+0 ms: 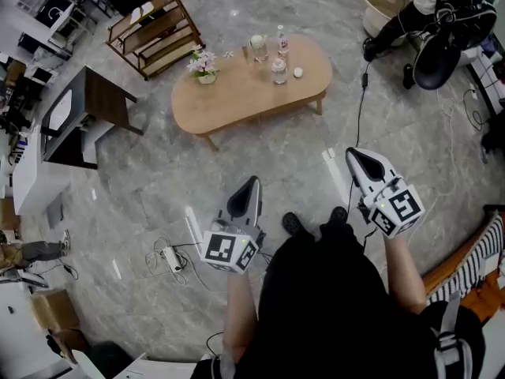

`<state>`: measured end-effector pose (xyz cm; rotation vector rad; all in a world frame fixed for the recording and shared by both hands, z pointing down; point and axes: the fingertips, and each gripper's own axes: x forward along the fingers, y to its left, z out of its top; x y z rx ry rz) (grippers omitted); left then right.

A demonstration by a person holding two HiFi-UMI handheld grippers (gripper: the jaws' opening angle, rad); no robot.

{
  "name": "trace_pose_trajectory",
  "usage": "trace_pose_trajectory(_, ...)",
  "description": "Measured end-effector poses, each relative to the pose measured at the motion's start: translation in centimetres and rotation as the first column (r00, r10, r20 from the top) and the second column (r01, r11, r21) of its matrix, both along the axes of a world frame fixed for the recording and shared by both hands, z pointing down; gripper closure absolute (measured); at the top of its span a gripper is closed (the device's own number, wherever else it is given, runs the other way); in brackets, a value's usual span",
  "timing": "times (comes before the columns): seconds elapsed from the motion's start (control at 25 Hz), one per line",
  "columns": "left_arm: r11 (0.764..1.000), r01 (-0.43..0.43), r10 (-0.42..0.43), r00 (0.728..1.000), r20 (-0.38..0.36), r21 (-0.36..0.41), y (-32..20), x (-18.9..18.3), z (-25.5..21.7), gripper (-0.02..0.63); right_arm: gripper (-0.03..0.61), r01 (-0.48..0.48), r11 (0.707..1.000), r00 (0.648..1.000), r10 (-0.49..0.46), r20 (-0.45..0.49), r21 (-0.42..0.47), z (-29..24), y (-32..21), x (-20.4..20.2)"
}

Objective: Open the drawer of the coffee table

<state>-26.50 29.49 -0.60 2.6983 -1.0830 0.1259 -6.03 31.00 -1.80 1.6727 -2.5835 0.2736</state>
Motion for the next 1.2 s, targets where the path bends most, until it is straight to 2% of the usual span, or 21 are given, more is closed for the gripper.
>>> trace_pose_trajectory(0.12,1.000,0.006,-0.006,1.000,-0.006,-0.005,-0.3,-0.6,0.1,0.600,0.566,-0.028,1.000,0.999,0.028,0.039,0.006,0.0,-0.5,0.3)
trace_pose_trajectory(0.4,1.000,0.015,-0.016,0.999,-0.043,-0.018,-1.4,-1.0,1.4,0.600,0.566,-0.102,0.995,0.995,0.102,0.002,-0.017,1.1,-1.3,2.3)
trace_pose_trajectory(0.72,0.997,0.033,-0.038,0.997,-0.070,-0.068,-3.1,0.3,2.5,0.600,0.566,-0.133,0.988,0.991,0.133,-0.008,-0.073,2.6,-2.3,5.1)
trace_pose_trajectory(0.96,0.992,0.084,-0.090,0.994,-0.057,-0.089,-5.0,3.3,3.0,0.600,0.566,-0.093,0.991,0.995,0.095,0.021,-0.095,4.1,-5.3,8.7)
trace_pose_trajectory(1.2,0.977,0.181,-0.193,0.975,-0.110,-0.112,-8.7,8.7,1.8,0.600,0.566,-0.015,0.996,0.999,0.019,0.039,-0.092,4.3,-12.0,15.2)
